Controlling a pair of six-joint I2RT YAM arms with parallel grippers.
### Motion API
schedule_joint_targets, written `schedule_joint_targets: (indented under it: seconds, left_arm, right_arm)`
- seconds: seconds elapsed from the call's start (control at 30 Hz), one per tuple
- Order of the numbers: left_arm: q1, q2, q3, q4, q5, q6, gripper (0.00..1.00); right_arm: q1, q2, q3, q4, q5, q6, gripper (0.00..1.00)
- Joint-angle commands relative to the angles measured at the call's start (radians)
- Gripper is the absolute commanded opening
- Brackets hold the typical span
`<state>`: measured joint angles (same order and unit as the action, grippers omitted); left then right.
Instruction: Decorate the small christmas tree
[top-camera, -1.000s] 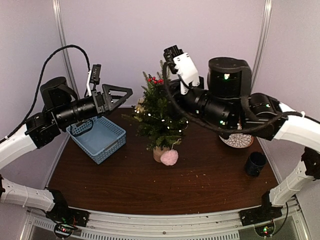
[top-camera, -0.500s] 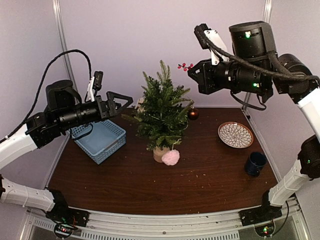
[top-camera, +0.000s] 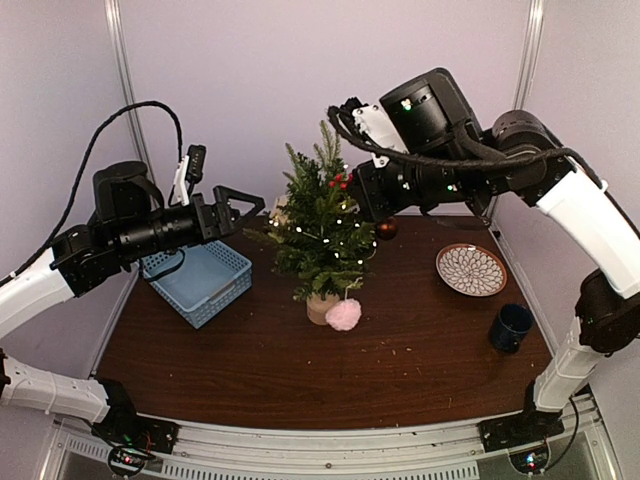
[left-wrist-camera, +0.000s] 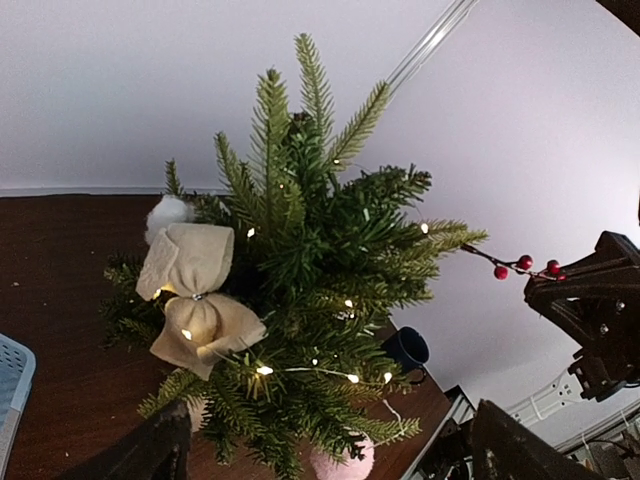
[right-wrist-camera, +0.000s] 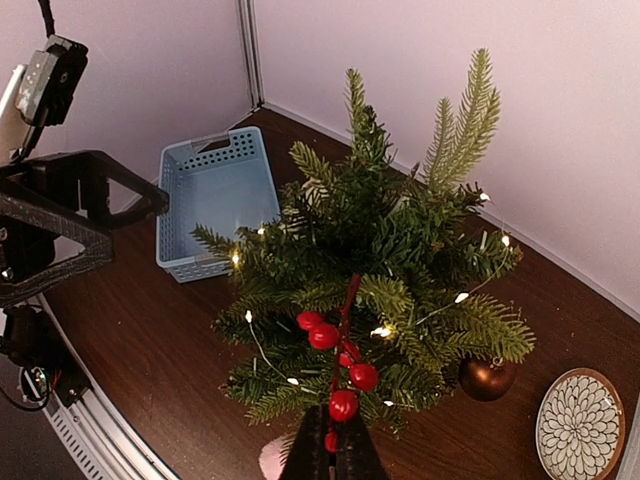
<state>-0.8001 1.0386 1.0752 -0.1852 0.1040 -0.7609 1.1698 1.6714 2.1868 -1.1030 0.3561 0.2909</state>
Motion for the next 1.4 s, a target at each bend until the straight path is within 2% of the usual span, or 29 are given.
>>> schedule_joint_targets:
  seconds: [0.0,0.53,0.93,1.13,1.37]
  left_arm:
    - [0.005,-0.01,0.025,0.004,-0.017,0.037,0.98]
    - [0.013,-0.015,0.034,-0.029,-0.041,0.065,0.98]
    - [0.022,-0.011,0.043,-0.044,-0.043,0.081,0.98]
    - [0.027,0.0,0.064,-0.062,-0.035,0.096,0.98]
    - [0.029,0.0,0.065,-0.064,-0.031,0.1,0.97]
  right_arm:
    - [-0.006,0.027,0.033,0.018,0.009,0.0,0.0]
    - [-0.041,0.137,0.08,0.064,0.075,0.046,0.0]
    - [-0.067,0.146,0.01,0.096,0.055,0.09,0.0]
    - [-0.082,0.13,-0.04,0.129,0.023,0.114,0.03]
    - [-0.082,0.116,-0.046,0.133,0.003,0.108,0.14]
